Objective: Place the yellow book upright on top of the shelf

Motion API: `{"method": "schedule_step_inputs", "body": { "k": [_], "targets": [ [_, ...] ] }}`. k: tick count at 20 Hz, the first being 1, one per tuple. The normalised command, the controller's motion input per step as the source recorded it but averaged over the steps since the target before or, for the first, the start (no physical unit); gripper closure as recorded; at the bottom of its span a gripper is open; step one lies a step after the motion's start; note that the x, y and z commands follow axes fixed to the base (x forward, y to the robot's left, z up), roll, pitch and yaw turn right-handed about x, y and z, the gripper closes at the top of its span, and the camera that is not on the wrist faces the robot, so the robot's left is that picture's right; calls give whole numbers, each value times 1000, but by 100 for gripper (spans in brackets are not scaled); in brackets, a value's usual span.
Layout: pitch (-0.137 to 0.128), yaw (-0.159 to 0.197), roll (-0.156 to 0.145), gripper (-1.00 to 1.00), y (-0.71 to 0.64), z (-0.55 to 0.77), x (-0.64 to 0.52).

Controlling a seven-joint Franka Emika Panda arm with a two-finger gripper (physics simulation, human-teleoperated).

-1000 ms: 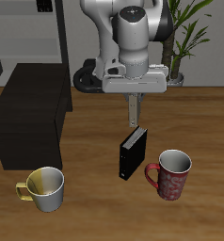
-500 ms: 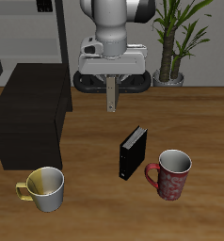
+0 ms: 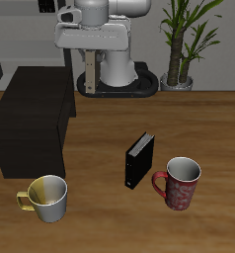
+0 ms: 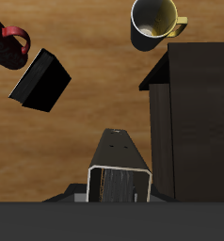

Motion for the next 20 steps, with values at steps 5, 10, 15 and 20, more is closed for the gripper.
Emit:
{"method": "schedule_step_inputs", "body": {
  "k": [5, 10, 15, 20],
  "targets": [
    [46, 34, 72, 100, -229, 236, -59],
    [3, 40, 36, 100, -377, 210, -78],
    [-7, 16, -4, 100, -429, 257, -63],
    [11, 28, -8, 100, -478, 183, 59]
  ]
}}
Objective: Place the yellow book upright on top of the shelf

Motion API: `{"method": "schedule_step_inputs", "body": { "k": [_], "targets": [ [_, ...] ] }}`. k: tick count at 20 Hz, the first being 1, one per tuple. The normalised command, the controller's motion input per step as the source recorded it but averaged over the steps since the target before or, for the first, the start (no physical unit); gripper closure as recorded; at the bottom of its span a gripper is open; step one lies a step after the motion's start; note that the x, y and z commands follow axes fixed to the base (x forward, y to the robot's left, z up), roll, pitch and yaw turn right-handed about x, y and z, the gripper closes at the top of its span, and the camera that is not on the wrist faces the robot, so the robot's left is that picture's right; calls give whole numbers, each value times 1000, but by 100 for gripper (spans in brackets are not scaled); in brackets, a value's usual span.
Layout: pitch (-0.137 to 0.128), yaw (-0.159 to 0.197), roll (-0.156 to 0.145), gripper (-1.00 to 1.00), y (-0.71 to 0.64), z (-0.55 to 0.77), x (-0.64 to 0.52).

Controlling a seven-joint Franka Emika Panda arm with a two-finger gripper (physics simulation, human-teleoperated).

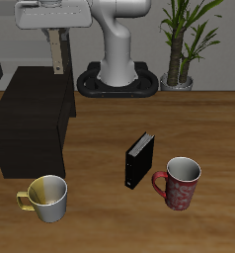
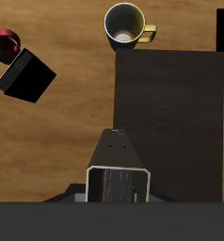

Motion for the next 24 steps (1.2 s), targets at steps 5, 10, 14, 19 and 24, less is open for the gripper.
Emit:
{"method": "schedule_step_inputs", "body": {
  "k": [5, 10, 14, 19, 24],
  "targets": [
    [0, -16, -38, 100, -474, 59, 134],
    [-12, -18, -39, 100, -390, -44, 134],
    [24, -28, -55, 100, -255, -188, 163],
    [37, -23, -4, 100, 0, -234, 97],
    [24, -23, -3, 100, 20, -170, 38]
  ]
}}
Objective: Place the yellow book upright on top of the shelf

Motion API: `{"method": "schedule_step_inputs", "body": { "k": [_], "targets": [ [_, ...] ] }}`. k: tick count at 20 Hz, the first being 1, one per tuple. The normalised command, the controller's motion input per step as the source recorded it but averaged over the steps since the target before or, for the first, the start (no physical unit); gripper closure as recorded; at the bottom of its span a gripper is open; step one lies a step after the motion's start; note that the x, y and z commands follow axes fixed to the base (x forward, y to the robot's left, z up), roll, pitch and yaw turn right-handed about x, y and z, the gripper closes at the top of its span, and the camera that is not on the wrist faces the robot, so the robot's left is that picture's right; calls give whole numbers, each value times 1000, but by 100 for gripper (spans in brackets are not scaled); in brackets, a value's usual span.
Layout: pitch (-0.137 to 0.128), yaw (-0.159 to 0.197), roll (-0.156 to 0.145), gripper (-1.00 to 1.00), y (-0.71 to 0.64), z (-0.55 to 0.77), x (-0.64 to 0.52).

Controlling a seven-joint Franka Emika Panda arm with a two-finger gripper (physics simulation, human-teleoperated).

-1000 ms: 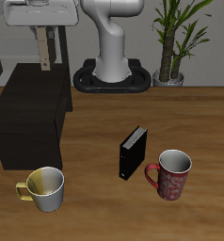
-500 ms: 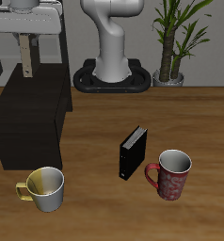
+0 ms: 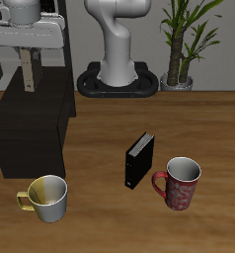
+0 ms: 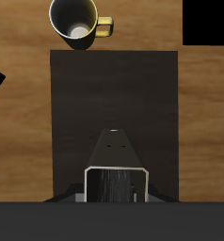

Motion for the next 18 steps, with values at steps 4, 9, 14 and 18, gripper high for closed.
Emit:
{"method": "schedule_step_inputs", "body": {
  "k": [4, 9, 14, 18],
  "targets": [
    [47, 7, -19, 100, -53, -262, 97],
    [41, 7, -49, 100, -77, -274, 71],
    [33, 36, -33, -100, 1, -282, 19],
    [-4, 1, -10, -100, -2, 40, -45]
  ]
}}
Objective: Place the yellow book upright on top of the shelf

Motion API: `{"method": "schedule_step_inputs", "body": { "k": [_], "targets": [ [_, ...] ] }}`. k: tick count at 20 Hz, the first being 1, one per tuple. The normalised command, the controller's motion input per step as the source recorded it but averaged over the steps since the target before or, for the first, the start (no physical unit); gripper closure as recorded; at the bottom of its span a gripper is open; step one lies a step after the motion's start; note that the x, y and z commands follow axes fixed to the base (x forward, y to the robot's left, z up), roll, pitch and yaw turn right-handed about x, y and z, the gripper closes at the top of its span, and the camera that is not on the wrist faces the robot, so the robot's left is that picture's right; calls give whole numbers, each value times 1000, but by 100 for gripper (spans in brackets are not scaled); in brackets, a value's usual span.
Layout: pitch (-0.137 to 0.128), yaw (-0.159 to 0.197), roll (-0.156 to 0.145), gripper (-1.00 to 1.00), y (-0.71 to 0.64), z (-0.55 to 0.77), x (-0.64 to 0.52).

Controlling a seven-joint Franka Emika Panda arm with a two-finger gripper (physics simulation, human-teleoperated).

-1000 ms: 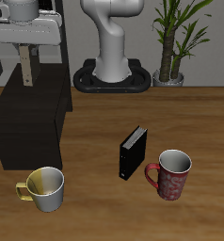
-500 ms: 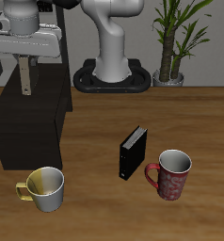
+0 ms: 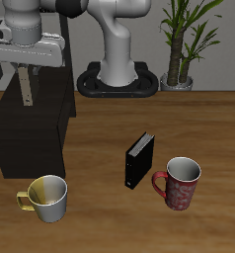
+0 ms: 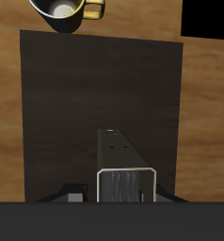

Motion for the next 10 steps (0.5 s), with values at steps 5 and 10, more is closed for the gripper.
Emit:
{"method": "schedule_step_inputs", "body": {
  "k": [5, 10],
  "targets": [
    [-30, 20, -30, -100, -43, 198, -117],
    [-56, 35, -31, -100, -37, 326, -145]
  ]
}}
